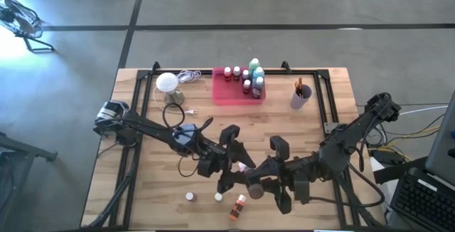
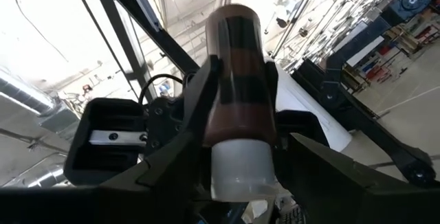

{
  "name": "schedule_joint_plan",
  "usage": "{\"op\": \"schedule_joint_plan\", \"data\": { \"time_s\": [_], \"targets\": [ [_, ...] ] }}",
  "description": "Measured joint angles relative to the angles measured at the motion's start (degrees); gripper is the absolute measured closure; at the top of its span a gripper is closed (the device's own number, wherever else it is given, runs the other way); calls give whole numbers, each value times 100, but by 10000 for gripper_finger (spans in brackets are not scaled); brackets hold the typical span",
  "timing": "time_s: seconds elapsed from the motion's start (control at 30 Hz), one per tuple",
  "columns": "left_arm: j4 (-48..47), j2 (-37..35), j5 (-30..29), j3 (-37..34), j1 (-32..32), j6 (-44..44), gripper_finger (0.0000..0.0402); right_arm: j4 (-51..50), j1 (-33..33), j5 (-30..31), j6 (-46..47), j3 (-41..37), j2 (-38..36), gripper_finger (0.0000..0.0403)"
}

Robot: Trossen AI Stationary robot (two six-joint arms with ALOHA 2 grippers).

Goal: Pick & Place Paint Supplies
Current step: Put the dark brown black paint bottle into the pink bin

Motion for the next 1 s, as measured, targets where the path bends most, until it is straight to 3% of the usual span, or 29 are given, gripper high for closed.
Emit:
{"op": "schedule_joint_plan", "data": {
  "time_s": [0.8, 1.0],
  "targets": [
    [-50, -2, 16, 28, 4, -71, 262, -62, 0, 7, 165, 0, 2, 296],
    [-161, -7, -106, 28, 2, -118, 263, -110, 8, 298, 577, 0, 2, 262]
  ]
}}
